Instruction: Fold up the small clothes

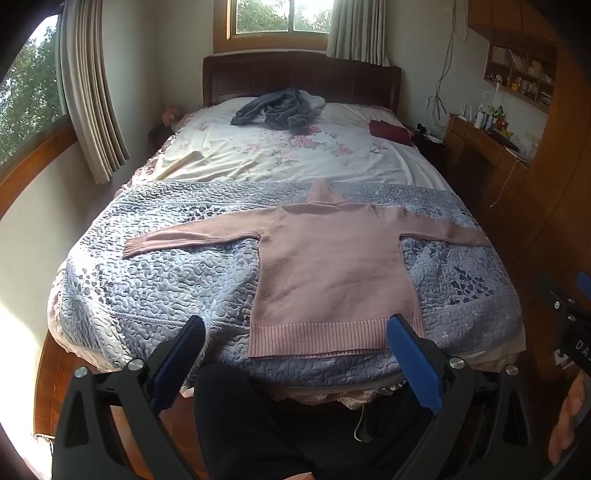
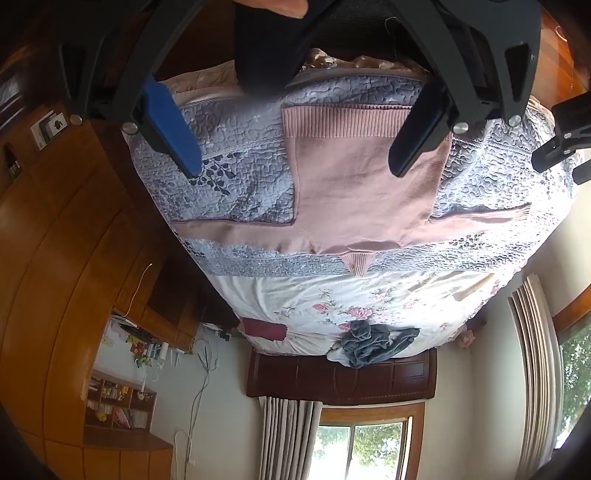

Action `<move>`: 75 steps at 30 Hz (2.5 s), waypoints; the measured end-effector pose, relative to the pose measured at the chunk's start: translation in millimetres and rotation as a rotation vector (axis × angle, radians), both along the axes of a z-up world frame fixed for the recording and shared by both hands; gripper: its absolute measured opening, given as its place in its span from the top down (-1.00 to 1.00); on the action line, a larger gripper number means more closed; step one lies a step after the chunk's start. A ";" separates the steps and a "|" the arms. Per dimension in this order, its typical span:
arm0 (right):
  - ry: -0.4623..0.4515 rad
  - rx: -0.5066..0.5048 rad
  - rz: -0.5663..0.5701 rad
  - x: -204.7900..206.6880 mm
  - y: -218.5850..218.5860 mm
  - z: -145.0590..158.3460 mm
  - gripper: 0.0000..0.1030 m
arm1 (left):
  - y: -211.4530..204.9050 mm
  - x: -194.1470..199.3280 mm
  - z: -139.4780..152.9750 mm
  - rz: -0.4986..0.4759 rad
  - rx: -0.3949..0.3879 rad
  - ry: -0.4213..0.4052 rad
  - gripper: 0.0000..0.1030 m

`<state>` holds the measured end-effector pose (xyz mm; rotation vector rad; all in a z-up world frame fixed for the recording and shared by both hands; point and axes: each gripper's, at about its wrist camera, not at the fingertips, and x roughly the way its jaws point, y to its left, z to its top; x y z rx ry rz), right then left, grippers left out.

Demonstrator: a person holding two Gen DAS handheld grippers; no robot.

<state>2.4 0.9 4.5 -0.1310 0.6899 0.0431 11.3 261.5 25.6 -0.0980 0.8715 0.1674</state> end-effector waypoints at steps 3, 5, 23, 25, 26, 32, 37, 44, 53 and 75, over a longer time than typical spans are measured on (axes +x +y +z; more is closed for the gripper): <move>0.001 0.000 0.000 0.6 -0.8 0.0 -0.95 | -8.7 -1.6 -0.1 0.001 0.007 -0.002 -0.92; 0.000 0.000 0.000 0.9 -0.5 0.2 -0.95 | -9.0 -1.6 0.1 0.002 0.009 -0.004 -0.92; 0.002 0.000 -0.002 1.5 0.0 -1.6 -0.95 | -5.0 -1.0 0.0 0.004 0.003 -0.004 -0.92; 0.003 0.001 -0.003 1.6 0.0 -2.0 -0.95 | -4.5 -1.1 -0.1 0.003 0.002 -0.004 -0.92; 0.002 0.001 -0.003 1.5 0.0 -2.1 -0.95 | -4.4 -0.9 -0.2 0.003 0.003 -0.003 -0.92; 0.001 0.003 -0.005 0.9 -0.2 -3.3 -0.95 | -3.5 -0.6 -0.5 0.004 0.003 -0.004 -0.92; 0.001 0.003 -0.006 -0.1 -0.6 -3.2 -0.95 | -2.4 -0.5 -1.5 0.004 0.002 -0.006 -0.92; -0.001 0.005 -0.007 -0.8 -1.4 -2.4 -0.95 | -1.9 -1.5 -1.0 0.005 0.000 -0.008 -0.92; -0.002 0.005 -0.008 -2.0 -1.4 0.1 -0.95 | -1.9 -1.8 -1.2 0.006 -0.001 -0.010 -0.92; 0.017 -0.001 -0.014 11.6 -1.6 -6.1 -0.95 | 0.3 11.0 -10.5 0.007 -0.006 0.010 -0.92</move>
